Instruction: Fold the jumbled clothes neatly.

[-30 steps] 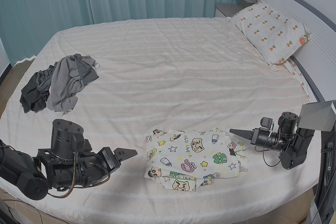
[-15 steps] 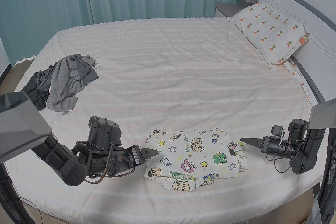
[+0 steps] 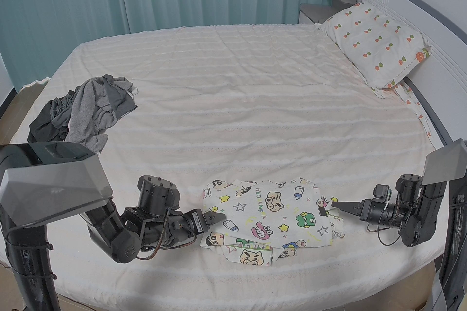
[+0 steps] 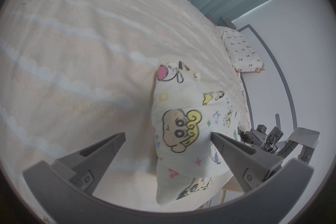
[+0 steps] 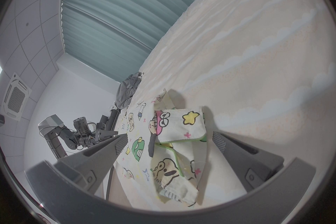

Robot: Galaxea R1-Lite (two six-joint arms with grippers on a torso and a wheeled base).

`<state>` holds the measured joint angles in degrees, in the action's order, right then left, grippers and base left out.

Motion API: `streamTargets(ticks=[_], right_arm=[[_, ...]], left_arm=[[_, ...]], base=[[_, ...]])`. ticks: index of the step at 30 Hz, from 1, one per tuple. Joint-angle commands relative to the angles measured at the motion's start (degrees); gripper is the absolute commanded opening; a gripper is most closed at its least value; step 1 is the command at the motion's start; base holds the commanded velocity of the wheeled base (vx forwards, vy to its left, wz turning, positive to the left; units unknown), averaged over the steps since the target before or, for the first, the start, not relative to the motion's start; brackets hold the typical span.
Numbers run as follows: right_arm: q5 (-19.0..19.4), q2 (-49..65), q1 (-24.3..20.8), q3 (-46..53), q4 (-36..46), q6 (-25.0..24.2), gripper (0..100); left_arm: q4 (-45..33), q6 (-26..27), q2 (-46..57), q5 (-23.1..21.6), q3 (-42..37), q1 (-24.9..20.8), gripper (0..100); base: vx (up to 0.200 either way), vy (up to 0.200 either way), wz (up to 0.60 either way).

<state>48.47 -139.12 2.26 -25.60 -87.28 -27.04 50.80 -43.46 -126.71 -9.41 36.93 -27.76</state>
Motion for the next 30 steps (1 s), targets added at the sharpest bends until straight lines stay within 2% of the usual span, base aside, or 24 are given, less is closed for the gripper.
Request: streamTargets(ticks=[1, 10, 19, 26, 27, 30], right_arm=[[0.05, -1.33, -1.9, -0.06, 0.01, -0.03, 100], [0.05, -1.77, -4.28, -0.42, 0.1, -0.03, 100], [0.05, -3.7, -12.01, -4.55, 0.19, -0.21, 100], [-0.04, -4.85, -14.3, -6.13, 0.1, -0.21, 100], [-0.04, -4.76, -14.3, -6.3, 0.1, -0.21, 0], [-0.48, -4.76, -14.3, -7.45, 0.01, -0.3, 0]], left_arm=[[0.97, -0.13, -2.67, -0.08, 2.19, -0.1, 100], [1.15, -1.72, -3.46, -0.43, 5.0, -1.33, 100], [1.67, -2.6, -3.63, -1.14, 5.88, -2.65, 100], [1.67, -2.86, -3.98, -0.87, 6.76, -3.44, 100], [1.67, -3.03, -3.98, -0.87, 6.84, -3.44, 0], [1.67, -3.39, -3.81, -0.78, 6.76, -3.71, 0]], base=[[0.0, 0.0, 0.0], [0.0, 0.0, 0.0], [0.0, 0.0, 0.0], [0.0, 0.0, 0.0], [0.0, 0.0, 0.0], [0.0, 0.0, 0.0]])
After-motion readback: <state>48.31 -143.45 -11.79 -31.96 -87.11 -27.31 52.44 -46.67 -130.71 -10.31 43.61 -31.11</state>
